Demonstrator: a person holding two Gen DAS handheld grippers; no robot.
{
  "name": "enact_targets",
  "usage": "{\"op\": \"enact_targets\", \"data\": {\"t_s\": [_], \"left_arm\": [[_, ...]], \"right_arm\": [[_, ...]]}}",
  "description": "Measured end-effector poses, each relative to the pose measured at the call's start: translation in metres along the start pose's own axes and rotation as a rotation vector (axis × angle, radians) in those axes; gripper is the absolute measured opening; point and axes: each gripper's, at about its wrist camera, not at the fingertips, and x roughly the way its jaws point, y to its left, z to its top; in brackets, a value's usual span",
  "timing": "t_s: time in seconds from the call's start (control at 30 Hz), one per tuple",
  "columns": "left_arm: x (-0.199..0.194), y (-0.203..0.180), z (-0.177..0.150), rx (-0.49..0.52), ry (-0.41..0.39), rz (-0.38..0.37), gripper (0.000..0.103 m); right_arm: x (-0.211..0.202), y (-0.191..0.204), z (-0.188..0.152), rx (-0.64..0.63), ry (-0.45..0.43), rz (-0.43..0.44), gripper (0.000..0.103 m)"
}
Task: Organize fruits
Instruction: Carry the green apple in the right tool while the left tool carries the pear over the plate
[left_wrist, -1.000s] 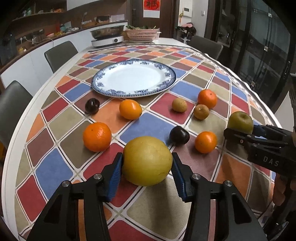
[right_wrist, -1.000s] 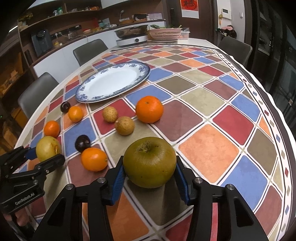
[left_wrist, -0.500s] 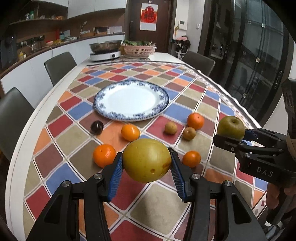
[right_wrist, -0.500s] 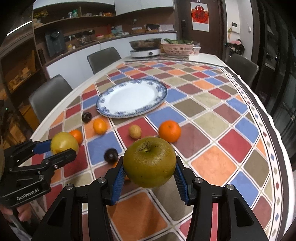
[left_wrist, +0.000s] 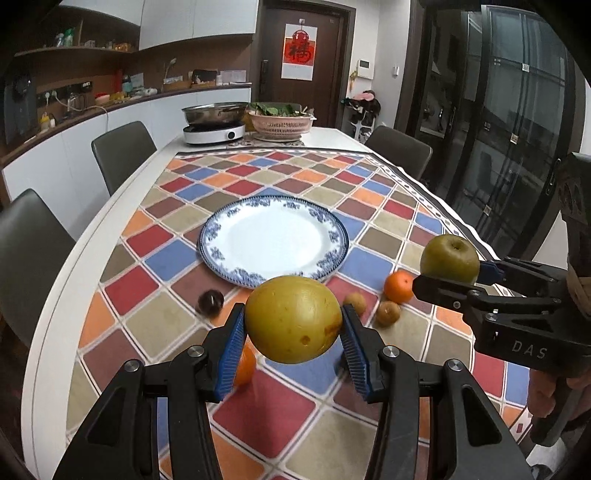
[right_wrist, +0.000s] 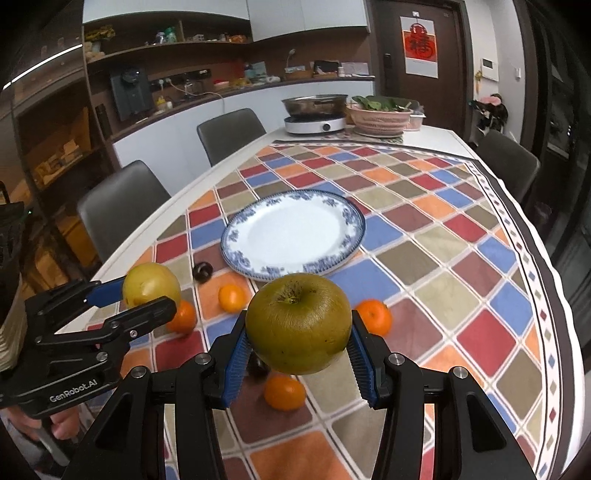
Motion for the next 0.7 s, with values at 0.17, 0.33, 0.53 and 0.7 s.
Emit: {"op": "enact_targets", "data": {"t_s": [0.17, 0.33, 0.53, 0.7], "left_arm": [[0.007, 0.007, 0.018, 0.003, -0.018, -0.005, 0.049], [0.019, 0.016, 0.039, 0.013, -0.026, -0.011, 0.049], [0.043, 0.027, 0.063, 0.034, -0.013, -0.024, 0.049], [0.071, 0.038, 0.083, 0.05, 0.011, -0.021, 0.049]], "right_arm": [[0.011, -0.001, 0.021, -0.012, -0.008, 0.02, 0.05], [0.026, -0.002, 0.041, -0.034, -0.004, 0.035, 0.05], [0.052, -0.002, 0.065, -0.099, 0.02, 0.032, 0.05], [0.079, -0.005, 0.089, -0.134, 0.04, 0.031, 0.05]]}}
